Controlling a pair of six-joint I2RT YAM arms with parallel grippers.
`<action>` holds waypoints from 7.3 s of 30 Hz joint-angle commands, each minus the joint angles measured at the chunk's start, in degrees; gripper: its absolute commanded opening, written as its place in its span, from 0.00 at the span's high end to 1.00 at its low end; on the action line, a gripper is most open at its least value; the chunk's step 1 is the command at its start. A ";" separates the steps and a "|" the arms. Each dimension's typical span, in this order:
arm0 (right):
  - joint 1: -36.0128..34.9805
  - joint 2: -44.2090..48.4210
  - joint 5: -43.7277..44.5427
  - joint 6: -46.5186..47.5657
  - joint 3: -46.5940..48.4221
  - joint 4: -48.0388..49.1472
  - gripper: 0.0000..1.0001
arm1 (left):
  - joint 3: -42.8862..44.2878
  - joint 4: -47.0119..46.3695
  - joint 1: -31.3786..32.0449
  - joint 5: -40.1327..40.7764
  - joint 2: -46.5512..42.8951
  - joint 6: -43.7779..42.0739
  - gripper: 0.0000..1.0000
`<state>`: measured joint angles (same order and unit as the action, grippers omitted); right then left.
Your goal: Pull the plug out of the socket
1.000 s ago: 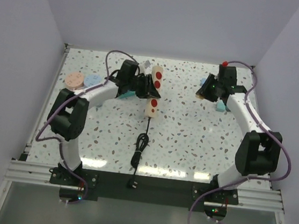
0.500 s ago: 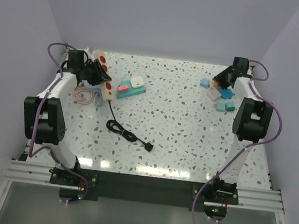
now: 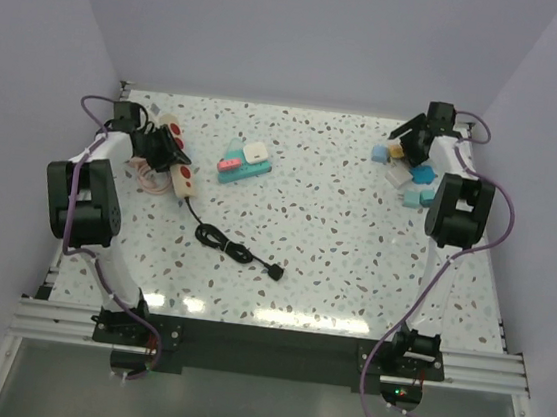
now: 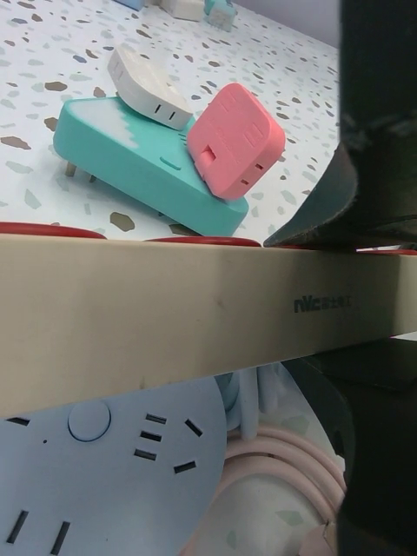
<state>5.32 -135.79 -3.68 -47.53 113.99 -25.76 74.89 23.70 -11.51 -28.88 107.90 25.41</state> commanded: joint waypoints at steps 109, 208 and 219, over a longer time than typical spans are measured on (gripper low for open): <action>-23.52 41.83 -8.01 12.19 -38.85 -9.40 0.08 | 15.18 8.27 50.53 24.31 13.39 20.56 0.29; -34.68 26.71 -25.06 -21.81 -43.76 29.08 1.00 | -23.13 -49.28 34.10 17.63 -4.18 43.05 0.31; -34.59 25.66 -28.57 -22.53 -42.89 29.72 1.00 | -22.95 -50.86 34.01 18.42 -4.71 43.50 0.77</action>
<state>-27.68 -111.57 -25.26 -68.79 70.04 1.19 50.98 -19.92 21.78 -8.27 104.25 67.09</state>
